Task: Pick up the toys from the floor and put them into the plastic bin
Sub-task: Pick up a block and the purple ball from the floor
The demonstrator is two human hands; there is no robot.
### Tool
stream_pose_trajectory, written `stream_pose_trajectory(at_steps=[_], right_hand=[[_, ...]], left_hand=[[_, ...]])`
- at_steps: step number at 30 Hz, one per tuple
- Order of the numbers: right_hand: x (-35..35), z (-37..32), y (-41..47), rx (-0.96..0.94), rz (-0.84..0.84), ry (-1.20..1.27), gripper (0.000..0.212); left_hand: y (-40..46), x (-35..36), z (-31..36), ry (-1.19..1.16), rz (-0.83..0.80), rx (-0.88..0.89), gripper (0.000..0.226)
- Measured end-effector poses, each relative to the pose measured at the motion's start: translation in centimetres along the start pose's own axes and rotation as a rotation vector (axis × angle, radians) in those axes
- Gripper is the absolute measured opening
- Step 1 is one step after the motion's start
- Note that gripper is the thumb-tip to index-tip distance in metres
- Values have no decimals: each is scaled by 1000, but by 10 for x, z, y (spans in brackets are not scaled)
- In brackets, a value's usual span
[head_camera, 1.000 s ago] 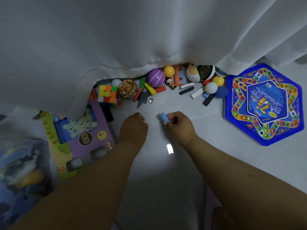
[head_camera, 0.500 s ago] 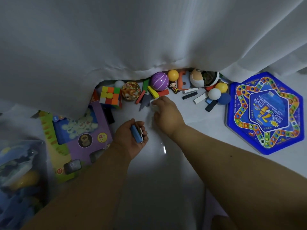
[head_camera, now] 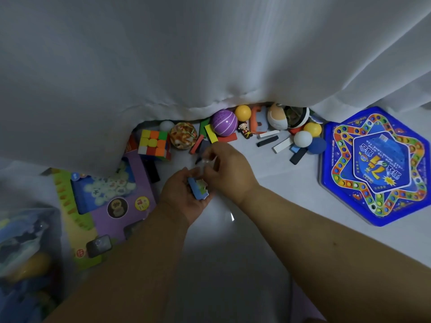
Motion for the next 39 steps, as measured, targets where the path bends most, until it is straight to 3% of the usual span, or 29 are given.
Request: stream_pose_trajectory(at_steps=[2, 4, 7, 9, 13, 16, 18, 21, 29, 33, 39], right_hand=[[2, -15, -12, -162, -26, -5, 19], [3, -17, -21, -191, -23, -12, 27], [-9, -3, -14, -5, 198, 61, 15], [-21, 15, 3, 120, 247, -74, 17], [-43, 35, 49, 151, 37, -366, 59], [-44, 33, 75, 185, -132, -473, 75], [-39, 33, 85, 260, -179, -446, 75], [-32, 35, 90, 330, -81, -383, 67], [-43, 40, 92, 416, -115, -527, 69], [-43, 39, 85, 373, -103, -443, 68], [-41, 14, 42, 317, 63, 22, 54]], left_hand=[[1, 4, -1, -36, -71, -19, 38], [-1, 8, -2, -82, -114, -51, 40], [-2, 14, -1, -24, -102, -21, 33], [-3, 15, -2, 55, -77, -8, 22], [0, 9, -4, 53, -30, -13, 37], [1, 8, -9, 38, -24, -25, 38], [0, 7, -12, 35, -27, -33, 37], [-2, 6, -14, 50, -23, -37, 37], [-2, 3, -13, 92, 13, -32, 36], [-4, 5, -8, 94, 16, -18, 32], [-4, 5, -2, 55, -17, 6, 36]])
Point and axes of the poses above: each hand's wrist, its own y-axis towards the middle knuckle, its own x-axis out of the palm, z = x × y, the point moved 1 cm from there along y, towards the middle knuckle, and after that the axes turned 1 degree about -z, right-handed, at the moved point
